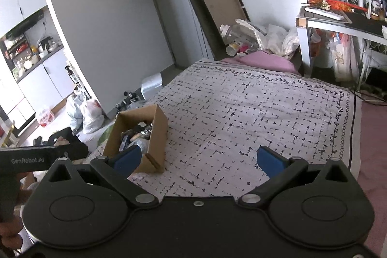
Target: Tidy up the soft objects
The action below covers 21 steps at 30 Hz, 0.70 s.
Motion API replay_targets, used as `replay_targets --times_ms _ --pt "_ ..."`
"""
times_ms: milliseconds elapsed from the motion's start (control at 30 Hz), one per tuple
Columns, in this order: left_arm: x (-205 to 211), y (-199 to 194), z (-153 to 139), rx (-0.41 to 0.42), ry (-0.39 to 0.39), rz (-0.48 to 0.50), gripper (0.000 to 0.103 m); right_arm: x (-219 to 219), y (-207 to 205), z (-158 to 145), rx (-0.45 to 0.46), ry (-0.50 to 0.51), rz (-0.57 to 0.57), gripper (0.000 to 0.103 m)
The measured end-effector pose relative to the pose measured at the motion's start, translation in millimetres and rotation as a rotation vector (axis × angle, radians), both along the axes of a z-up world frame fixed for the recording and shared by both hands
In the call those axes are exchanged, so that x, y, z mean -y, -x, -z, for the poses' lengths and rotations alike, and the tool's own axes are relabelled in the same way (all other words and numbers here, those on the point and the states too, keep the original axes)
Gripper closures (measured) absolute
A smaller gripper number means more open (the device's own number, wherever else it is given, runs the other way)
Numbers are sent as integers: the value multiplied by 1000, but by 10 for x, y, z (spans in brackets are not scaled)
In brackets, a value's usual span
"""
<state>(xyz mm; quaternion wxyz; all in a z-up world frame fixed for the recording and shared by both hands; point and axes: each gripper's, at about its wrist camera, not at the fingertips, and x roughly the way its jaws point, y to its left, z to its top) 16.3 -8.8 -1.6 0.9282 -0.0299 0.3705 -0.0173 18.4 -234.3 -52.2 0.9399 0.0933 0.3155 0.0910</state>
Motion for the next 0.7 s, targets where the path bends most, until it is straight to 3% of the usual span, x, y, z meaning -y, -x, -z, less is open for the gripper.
replay_targets --times_ms 233,700 --pt "22 45 90 4 -28 -3 1 12 -3 51 -7 56 10 0" --pt "-56 84 130 1 -48 -27 1 -45 -2 175 -35 71 -40 0"
